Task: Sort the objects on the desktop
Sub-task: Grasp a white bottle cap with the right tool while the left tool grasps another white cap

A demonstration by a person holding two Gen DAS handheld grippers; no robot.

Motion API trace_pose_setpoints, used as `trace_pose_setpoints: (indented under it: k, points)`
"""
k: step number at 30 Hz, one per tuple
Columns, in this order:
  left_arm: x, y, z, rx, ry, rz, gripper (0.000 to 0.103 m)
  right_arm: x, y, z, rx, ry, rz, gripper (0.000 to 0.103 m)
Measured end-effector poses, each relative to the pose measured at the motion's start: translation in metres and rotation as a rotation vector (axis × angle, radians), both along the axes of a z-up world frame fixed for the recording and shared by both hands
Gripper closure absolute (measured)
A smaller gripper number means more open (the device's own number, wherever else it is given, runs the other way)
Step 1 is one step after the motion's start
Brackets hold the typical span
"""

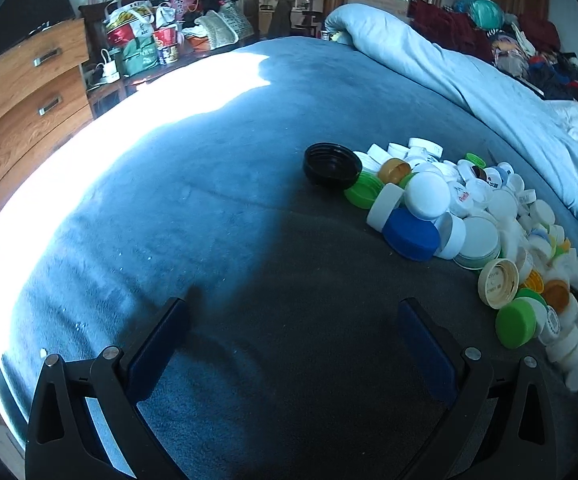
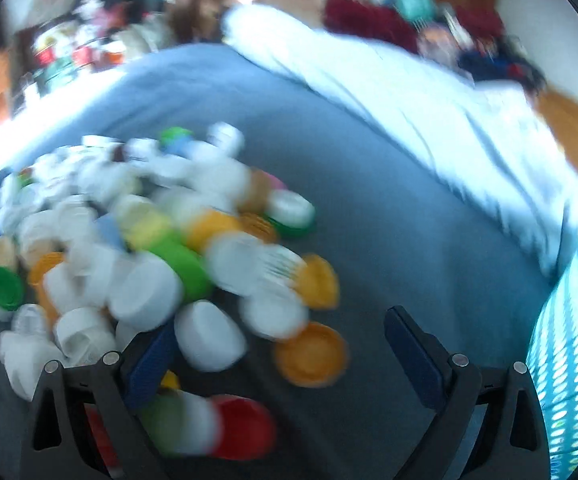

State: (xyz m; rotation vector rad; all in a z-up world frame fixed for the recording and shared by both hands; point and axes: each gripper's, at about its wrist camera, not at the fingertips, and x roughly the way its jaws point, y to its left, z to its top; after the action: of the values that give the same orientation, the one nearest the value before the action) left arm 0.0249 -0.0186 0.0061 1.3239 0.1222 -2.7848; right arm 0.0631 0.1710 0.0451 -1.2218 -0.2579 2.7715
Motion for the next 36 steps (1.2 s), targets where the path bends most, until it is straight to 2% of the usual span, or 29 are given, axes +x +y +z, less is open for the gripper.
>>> trace_pose_setpoints:
  k: [3, 6, 9, 12, 15, 18, 22, 25, 28, 31, 33, 35, 36]
  points:
    - [-0.003, 0.001, -0.001, 0.006, -0.006, 0.0, 0.001, 0.005, -0.028, 0.003, 0.027, 0.038, 0.046, 0.002]
    - [-0.003, 0.002, -0.002, 0.005, -0.003, 0.0, 0.001, 0.009, -0.037, 0.005, 0.048, 0.071, 0.082, 0.001]
    - [-0.003, 0.003, -0.002, -0.001, -0.005, 0.0, 0.001, 0.012, -0.03, -0.002, 0.097, 0.07, 0.06, 0.001]
    - [-0.004, 0.004, -0.003, -0.007, -0.006, 0.0, 0.001, 0.017, 0.002, -0.01, 0.132, 0.036, -0.006, 0.0]
    - [-0.004, 0.005, -0.004, -0.018, -0.009, 0.0, 0.001, 0.03, 0.023, -0.006, 0.083, 0.053, -0.047, 0.0]
    - [-0.004, 0.006, -0.004, -0.019, -0.012, 0.0, 0.001, 0.043, 0.032, 0.012, 0.048, 0.122, -0.068, 0.0]
    - [0.002, 0.005, 0.0, -0.022, 0.001, -0.006, 0.001, 0.064, 0.042, 0.032, -0.013, 0.149, -0.071, 0.0]
    - [0.014, 0.007, 0.002, -0.017, 0.016, -0.027, 0.001, 0.085, 0.044, 0.041, -0.051, 0.135, -0.04, 0.0]
    - [0.026, 0.01, 0.008, -0.009, 0.03, -0.053, 0.001, 0.111, 0.04, 0.046, -0.164, 0.087, 0.04, 0.002]
    - [0.033, 0.016, 0.013, -0.005, 0.04, -0.069, 0.001, 0.126, 0.023, 0.036, -0.238, -0.001, 0.152, 0.012]
    - [0.033, 0.018, 0.014, 0.0, 0.039, -0.074, 0.001, 0.127, 0.012, 0.025, -0.253, -0.045, 0.2, 0.029]
    - [0.032, 0.019, 0.014, 0.017, 0.034, -0.065, 0.001, 0.122, 0.004, 0.013, -0.283, -0.084, 0.211, 0.041]
    - [0.031, 0.019, 0.014, 0.024, 0.03, -0.059, 0.001, 0.119, 0.002, 0.009, -0.294, -0.09, 0.212, 0.041]
